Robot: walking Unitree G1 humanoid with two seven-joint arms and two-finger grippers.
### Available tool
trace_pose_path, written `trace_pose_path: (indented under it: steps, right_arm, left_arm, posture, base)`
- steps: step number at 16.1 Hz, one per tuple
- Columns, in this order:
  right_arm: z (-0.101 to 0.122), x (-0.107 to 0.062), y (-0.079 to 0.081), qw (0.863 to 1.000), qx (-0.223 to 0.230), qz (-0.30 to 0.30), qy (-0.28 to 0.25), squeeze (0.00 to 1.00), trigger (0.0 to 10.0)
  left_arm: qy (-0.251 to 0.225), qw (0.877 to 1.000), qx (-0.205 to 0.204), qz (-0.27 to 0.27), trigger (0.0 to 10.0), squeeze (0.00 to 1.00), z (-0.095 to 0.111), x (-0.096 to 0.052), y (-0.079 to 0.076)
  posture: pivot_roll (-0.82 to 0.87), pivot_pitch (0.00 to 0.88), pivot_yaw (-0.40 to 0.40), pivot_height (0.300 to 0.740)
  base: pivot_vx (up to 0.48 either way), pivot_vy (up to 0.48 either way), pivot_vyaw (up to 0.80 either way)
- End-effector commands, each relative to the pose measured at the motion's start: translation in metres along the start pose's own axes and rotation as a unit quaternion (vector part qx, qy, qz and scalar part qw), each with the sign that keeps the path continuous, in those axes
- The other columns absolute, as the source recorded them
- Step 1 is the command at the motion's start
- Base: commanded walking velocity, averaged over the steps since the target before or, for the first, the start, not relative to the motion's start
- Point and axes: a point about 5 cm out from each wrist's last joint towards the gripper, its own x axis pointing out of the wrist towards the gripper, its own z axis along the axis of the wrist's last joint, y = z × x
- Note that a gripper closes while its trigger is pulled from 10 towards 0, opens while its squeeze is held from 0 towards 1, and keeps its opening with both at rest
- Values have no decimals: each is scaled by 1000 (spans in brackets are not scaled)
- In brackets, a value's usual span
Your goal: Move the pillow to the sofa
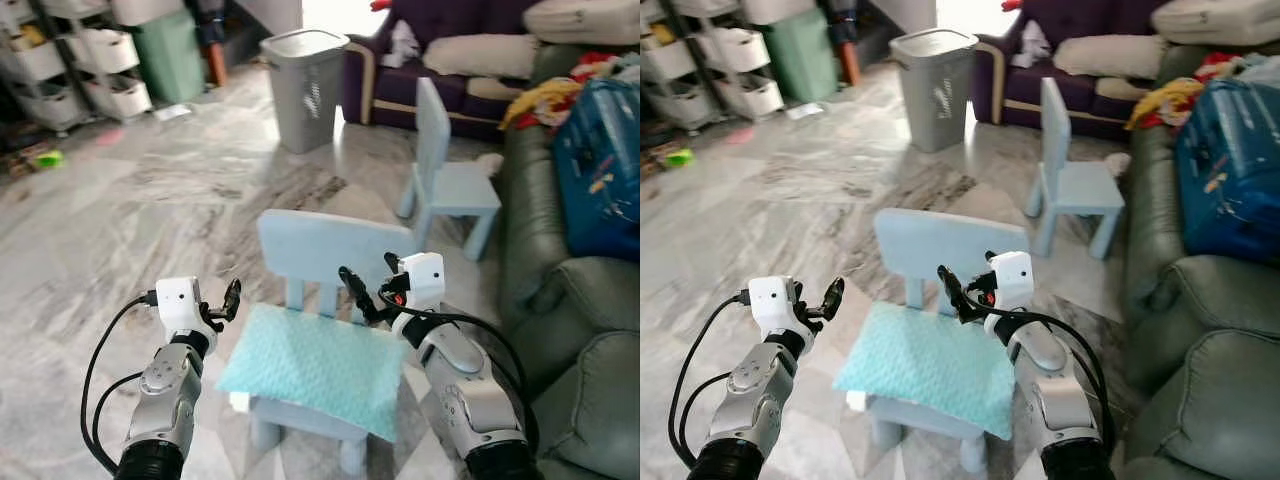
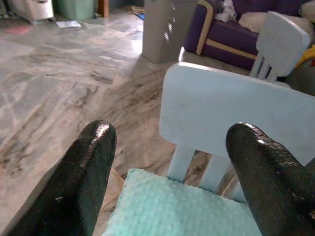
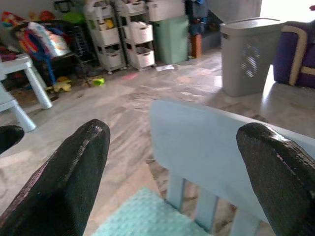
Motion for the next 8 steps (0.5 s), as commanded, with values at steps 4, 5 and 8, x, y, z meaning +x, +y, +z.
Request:
trace_pose_path:
  steps: [4,5,8]
  right_arm:
    - [5,-1,1,1000,6,4,-9,0,10000]
    - [5,-2,1,1000,7,4,-8,0,10000]
    - [4,-5,0,1000,7,3,-4,0,10000]
  left_arm:
    - [2,1000,0,0,10000,0,0,-1,1]
    - [4,1000,3,1,10000,0,-1,-2,2]
    - [10,1000,14,4,10000,0,-4,-7,8]
  posture:
    - [-115,2,29,740]
    - [-115,3,29,740]
    - [-111,25,28,740]
  base:
    - [0,0,0]
    - [0,0,0]
    - [0,0,0]
